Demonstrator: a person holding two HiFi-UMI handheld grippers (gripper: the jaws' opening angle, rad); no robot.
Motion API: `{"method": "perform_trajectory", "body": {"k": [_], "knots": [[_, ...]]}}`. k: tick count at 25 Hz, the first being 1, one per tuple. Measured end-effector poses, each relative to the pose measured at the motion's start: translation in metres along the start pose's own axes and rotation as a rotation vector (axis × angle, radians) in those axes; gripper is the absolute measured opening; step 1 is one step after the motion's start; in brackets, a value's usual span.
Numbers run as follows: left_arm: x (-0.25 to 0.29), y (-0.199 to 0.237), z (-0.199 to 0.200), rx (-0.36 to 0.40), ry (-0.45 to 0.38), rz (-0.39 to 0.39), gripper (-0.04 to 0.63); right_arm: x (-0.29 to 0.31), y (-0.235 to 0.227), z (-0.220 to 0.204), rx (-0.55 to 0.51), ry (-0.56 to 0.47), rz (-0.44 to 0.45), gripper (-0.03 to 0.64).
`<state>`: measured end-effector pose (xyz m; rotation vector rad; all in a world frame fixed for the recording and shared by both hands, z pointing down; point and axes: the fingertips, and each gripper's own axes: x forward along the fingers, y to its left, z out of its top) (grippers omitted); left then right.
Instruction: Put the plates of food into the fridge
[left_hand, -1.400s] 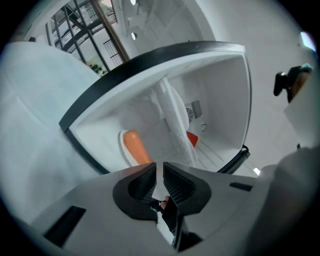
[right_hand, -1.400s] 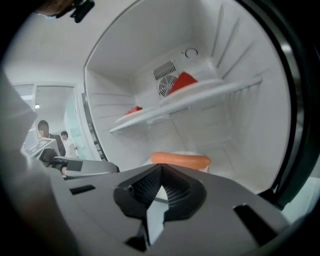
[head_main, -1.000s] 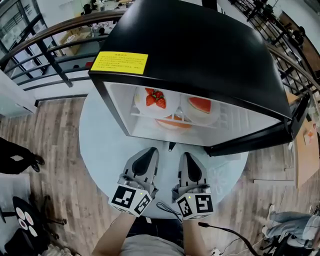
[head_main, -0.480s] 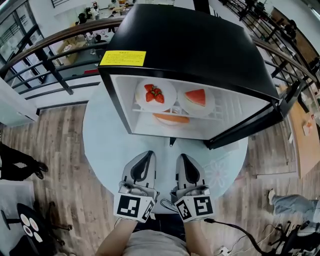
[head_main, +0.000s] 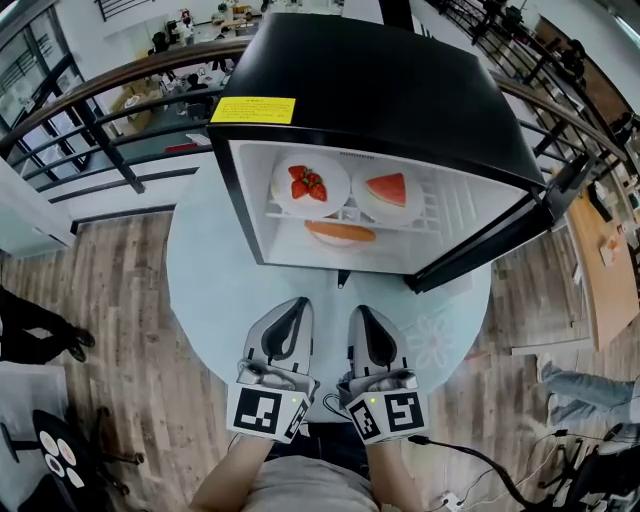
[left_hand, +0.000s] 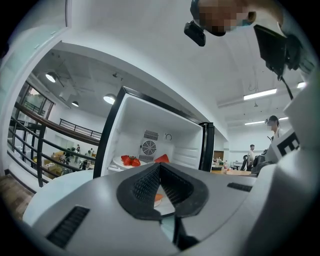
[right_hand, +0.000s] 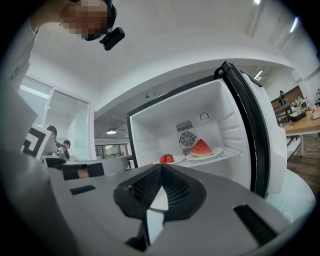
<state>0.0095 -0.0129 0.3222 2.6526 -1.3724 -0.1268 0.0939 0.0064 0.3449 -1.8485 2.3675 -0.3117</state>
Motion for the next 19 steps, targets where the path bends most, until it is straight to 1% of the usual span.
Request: {"method": "perform_trajectory", "body": {"k": [6, 19], "knots": [[-0.003, -0.005, 0.002, 0.006, -0.004, -0.014, 0.008, -0.004, 0.006, 0.003, -0.010, -0.001, 0.001, 0.012], [0.000, -0.012, -0.001, 0.017, -0.003, -0.023, 0.008, -0.011, -0.001, 0.002, -0.012, -0.005, -0.007, 0.012]]}}
